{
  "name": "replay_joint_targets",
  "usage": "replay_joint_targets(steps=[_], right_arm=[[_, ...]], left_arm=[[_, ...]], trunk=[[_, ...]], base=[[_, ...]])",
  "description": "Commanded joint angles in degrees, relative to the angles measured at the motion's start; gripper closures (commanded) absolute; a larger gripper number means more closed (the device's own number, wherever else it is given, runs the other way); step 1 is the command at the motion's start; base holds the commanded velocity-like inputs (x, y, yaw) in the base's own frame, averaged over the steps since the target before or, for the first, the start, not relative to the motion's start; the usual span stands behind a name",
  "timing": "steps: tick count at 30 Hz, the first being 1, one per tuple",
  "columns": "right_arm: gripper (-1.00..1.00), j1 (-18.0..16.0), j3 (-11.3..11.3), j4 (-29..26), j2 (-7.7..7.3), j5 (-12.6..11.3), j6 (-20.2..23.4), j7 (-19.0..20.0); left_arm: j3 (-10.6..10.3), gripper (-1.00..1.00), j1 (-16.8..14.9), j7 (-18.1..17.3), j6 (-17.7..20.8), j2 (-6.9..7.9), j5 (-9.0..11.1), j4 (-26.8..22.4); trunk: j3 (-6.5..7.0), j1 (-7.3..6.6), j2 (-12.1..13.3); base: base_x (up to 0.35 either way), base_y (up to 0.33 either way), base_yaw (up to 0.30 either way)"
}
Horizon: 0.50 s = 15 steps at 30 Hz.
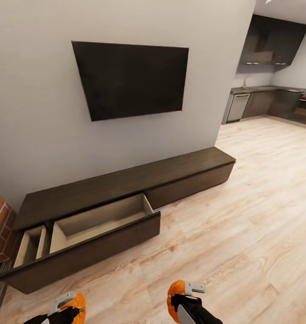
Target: Place each of the two pumpkins and all three candles from the living room inside a cabinet in the living room (use any cabinet), then make sure every cabinet is closed, and position the cauldron so it is next to a table in the living room.
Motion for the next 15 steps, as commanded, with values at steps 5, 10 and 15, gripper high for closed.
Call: replay_joint_targets(steps=[5, 10, 15], right_arm=[[1.0, 0.0, 0.0, 0.0, 0.0, 0.0, 0.0, 0.1], [1.0, 0.0, 0.0, 0.0, 0.0, 0.0, 0.0, 0.1], [1.0, 0.0, 0.0, 0.0, 0.0, 0.0, 0.0, 0.1]], left_arm=[[0.0, 1.0, 0.0, 0.1, 0.1, -0.04, -0.1, 0.0], [0.0, 1.0, 0.0, 0.1, 0.1, -0.07, -0.1, 0.0], [0.0, 1.0, 0.0, -0.1, 0.0, -0.07, -0.1, 0.0]], trunk=[[-0.27, 0.0, 0.0], [-0.54, 0.0, 0.0], [-0.81, 0.0, 0.0]], base=[[0.032, -0.022, 0.242], [0.061, -0.166, 0.243], [0.006, -0.126, 0.242]])
